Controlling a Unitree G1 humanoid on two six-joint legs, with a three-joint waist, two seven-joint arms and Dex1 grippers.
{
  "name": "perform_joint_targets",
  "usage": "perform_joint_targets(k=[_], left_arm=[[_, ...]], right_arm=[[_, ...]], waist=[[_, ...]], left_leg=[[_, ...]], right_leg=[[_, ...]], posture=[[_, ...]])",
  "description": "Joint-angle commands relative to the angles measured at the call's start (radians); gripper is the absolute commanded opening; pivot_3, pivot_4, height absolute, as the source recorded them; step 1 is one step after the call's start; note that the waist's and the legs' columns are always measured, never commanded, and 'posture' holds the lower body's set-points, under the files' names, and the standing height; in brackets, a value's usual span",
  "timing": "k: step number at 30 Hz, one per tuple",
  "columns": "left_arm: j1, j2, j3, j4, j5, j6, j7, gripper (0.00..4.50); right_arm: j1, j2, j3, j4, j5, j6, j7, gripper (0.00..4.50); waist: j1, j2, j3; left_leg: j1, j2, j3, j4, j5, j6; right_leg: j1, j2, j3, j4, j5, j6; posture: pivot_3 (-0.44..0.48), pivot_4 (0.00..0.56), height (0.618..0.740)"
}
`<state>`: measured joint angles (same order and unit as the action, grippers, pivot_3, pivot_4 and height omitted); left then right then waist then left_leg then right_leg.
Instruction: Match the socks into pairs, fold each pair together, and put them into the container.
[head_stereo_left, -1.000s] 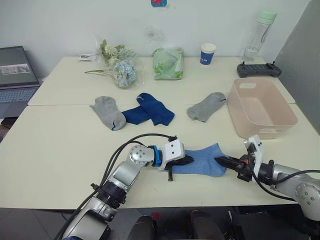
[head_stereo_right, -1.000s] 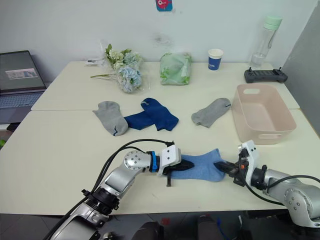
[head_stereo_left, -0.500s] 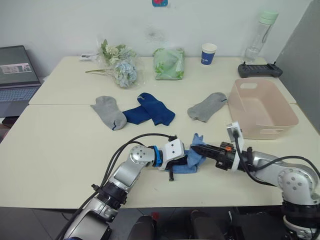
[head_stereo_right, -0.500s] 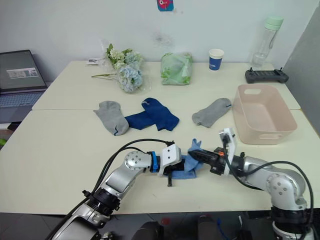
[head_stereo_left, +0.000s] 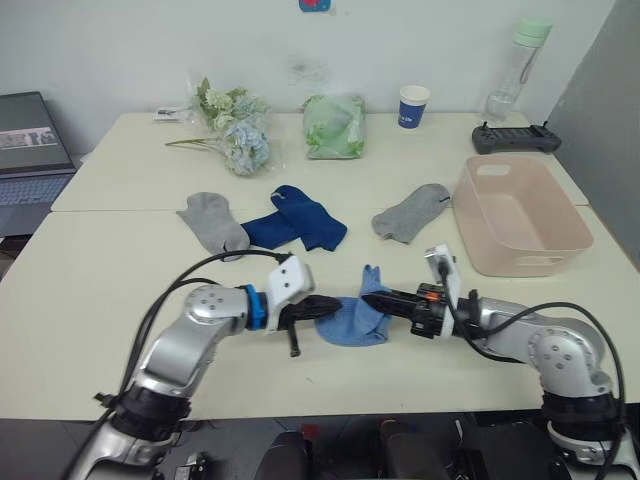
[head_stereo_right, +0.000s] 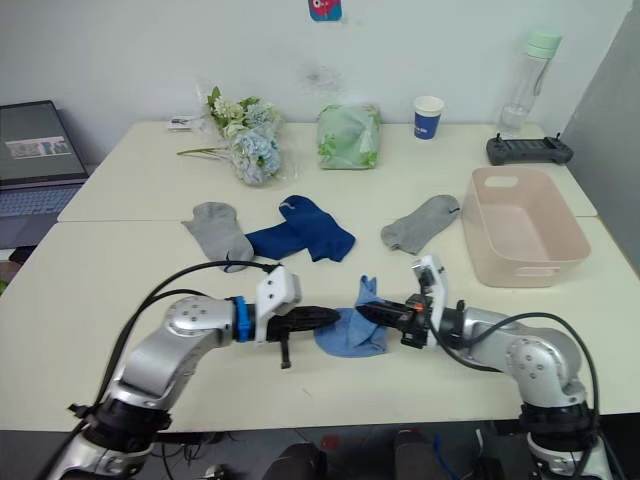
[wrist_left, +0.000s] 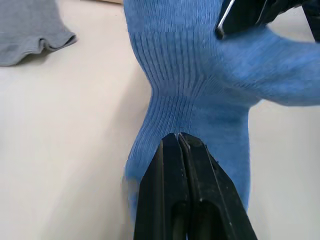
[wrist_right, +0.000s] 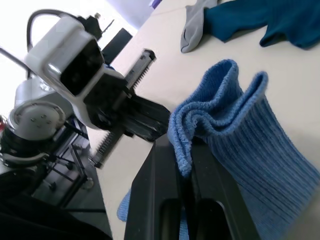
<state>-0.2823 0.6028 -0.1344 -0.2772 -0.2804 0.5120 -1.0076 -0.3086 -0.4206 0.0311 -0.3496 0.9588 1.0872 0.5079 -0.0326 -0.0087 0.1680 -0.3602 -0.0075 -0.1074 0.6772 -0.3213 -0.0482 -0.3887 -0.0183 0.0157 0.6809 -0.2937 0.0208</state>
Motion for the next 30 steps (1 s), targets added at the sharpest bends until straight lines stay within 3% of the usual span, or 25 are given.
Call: perform_joint_targets(k=[1,5,9,17,26,30], left_arm=[[0.007,0.040,0.096,-0.067,-0.066,0.042,0.017,0.00],[0.016,0.076,0.132,-0.046,-0.069,0.035,0.024,0.00],[0.006,0.101,0.154,-0.005,-0.064,0.005,0.022,0.00],[-0.049,0.069,0.109,-0.016,-0.111,-0.017,-0.024,0.00],[-0.094,0.019,0.017,-0.039,-0.138,-0.018,-0.050,0.00],[-0.081,-0.003,-0.084,0.017,-0.044,-0.092,-0.040,0.00]], right_arm=[[-0.036,0.002,0.070,0.027,-0.077,-0.048,0.040,0.01],[-0.048,-0.003,0.123,0.057,-0.148,-0.078,0.076,0.01],[-0.057,0.001,0.115,0.049,-0.135,-0.056,0.101,1.11],[-0.067,0.000,0.031,-0.004,-0.009,0.040,0.106,3.95],[-0.032,-0.089,-0.120,-0.030,0.095,0.101,0.088,3.95],[0.014,-0.149,-0.083,-0.006,-0.029,0.071,0.050,3.95]], waist=[[0.001,0.000,0.000],[0.005,0.000,0.000],[0.004,0.000,0.000],[0.004,0.000,0.000],[0.004,0.000,0.000],[0.004,0.000,0.000]], left_leg=[[0.000,0.000,0.000,0.000,0.000,0.000],[-0.001,-0.001,0.000,0.000,0.000,0.000],[-0.001,-0.001,0.000,0.000,0.000,0.000],[-0.001,-0.001,0.000,0.000,0.000,0.000],[-0.002,-0.001,0.000,0.000,0.000,0.000],[-0.001,-0.001,0.001,0.000,0.000,0.000]], right_leg=[[0.000,0.000,0.000,0.000,0.000,0.000],[0.000,-0.001,0.000,-0.001,0.000,0.000],[0.000,-0.001,0.000,-0.001,0.000,0.000],[0.000,-0.001,0.000,-0.001,0.000,0.000],[0.000,-0.001,0.000,-0.001,0.000,0.000],[0.000,0.000,0.001,-0.001,0.000,0.000]], posture=[[0.000,0.150,0.740],[0.000,0.150,0.740],[0.000,0.150,0.740],[0.000,0.150,0.740],[0.000,0.150,0.740],[0.000,0.150,0.740]])
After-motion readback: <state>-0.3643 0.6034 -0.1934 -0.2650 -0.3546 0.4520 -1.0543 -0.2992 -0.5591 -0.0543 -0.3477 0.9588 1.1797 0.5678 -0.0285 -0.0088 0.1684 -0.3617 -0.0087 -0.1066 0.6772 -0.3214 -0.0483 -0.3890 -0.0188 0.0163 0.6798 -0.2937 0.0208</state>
